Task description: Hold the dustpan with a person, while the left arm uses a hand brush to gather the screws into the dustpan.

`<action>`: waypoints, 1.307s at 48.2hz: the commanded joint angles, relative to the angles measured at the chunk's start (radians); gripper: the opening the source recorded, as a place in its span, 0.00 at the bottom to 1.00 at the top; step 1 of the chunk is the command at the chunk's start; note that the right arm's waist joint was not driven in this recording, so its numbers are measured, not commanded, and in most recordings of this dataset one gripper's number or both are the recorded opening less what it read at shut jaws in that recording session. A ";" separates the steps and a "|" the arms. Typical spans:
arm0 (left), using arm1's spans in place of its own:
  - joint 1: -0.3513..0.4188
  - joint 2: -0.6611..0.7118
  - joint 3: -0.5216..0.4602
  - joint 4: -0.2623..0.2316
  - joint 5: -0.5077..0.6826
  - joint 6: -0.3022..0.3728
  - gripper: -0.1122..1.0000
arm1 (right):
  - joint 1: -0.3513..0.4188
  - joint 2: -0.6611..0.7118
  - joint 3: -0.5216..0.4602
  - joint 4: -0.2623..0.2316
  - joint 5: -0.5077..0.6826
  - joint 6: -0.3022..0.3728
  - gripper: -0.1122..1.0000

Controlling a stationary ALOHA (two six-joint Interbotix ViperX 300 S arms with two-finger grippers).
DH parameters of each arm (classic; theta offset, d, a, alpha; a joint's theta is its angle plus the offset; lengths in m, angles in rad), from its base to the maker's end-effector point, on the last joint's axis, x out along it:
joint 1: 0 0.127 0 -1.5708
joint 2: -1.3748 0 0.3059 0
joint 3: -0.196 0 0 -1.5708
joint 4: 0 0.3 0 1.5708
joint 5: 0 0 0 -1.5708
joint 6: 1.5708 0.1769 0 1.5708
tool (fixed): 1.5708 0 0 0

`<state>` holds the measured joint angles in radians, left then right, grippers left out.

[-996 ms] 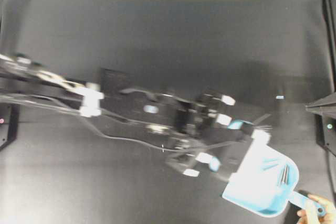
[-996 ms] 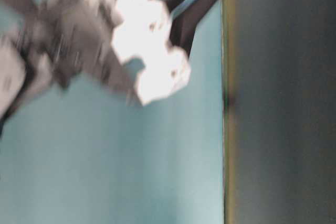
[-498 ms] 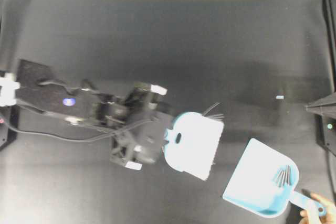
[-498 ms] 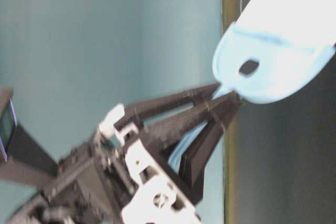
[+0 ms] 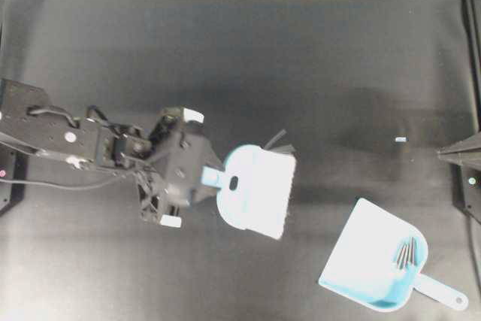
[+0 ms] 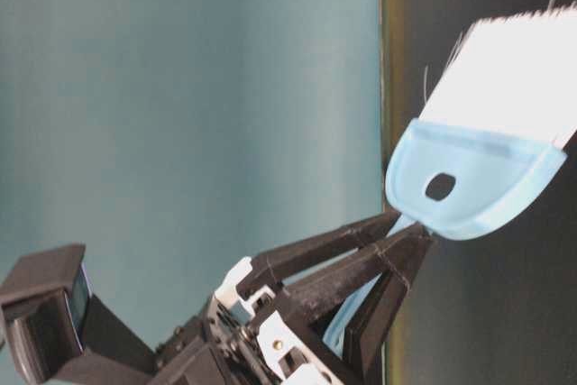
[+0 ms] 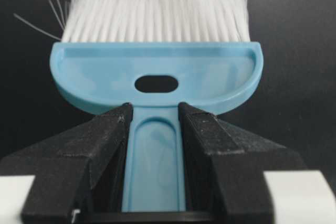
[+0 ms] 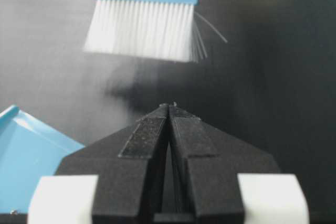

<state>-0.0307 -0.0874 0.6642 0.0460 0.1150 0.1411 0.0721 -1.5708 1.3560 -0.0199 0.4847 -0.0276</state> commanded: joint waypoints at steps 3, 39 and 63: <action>0.009 -0.037 0.025 0.003 -0.057 -0.012 0.37 | 0.000 0.005 -0.009 -0.002 -0.006 -0.005 0.09; 0.014 -0.054 0.147 0.003 -0.221 -0.018 0.37 | 0.000 0.005 -0.009 -0.002 -0.006 -0.005 0.09; 0.015 -0.035 0.150 0.002 -0.232 -0.021 0.43 | 0.000 0.005 -0.009 -0.002 -0.005 -0.005 0.09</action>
<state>-0.0153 -0.1212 0.8207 0.0476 -0.1058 0.1227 0.0721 -1.5708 1.3576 -0.0199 0.4847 -0.0276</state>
